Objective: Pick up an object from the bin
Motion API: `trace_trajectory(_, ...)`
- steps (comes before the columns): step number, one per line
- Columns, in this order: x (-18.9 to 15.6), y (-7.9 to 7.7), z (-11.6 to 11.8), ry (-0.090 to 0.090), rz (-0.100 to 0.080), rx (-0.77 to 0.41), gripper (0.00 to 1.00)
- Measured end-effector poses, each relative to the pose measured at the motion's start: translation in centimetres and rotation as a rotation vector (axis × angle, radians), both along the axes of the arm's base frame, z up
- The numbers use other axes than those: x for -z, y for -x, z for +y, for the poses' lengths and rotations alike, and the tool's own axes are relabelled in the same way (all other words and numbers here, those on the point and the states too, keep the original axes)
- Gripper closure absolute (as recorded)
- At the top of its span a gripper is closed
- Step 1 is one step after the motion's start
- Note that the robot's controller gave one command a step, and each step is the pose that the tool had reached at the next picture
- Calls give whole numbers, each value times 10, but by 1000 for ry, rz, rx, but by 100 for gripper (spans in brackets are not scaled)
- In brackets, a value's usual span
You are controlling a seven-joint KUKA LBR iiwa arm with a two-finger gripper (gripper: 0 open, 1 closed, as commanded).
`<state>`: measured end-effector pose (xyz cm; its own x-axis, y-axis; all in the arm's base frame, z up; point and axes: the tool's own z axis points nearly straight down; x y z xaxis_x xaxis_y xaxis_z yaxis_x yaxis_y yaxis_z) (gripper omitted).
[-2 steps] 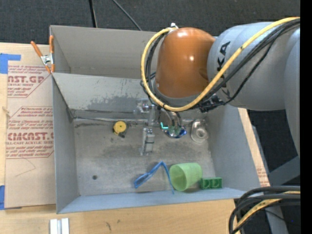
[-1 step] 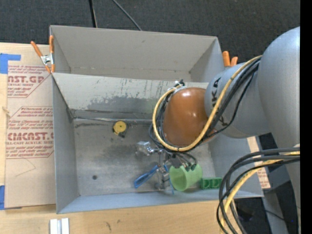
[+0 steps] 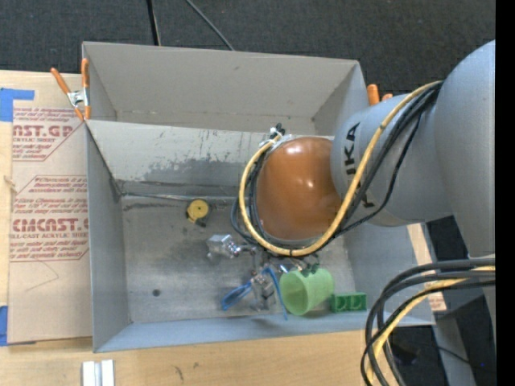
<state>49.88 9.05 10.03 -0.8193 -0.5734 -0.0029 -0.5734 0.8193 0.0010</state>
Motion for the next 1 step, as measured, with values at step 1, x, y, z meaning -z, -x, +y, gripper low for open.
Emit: trace_trajectory(1,-6,-22,-36,3,-1,-78,0)
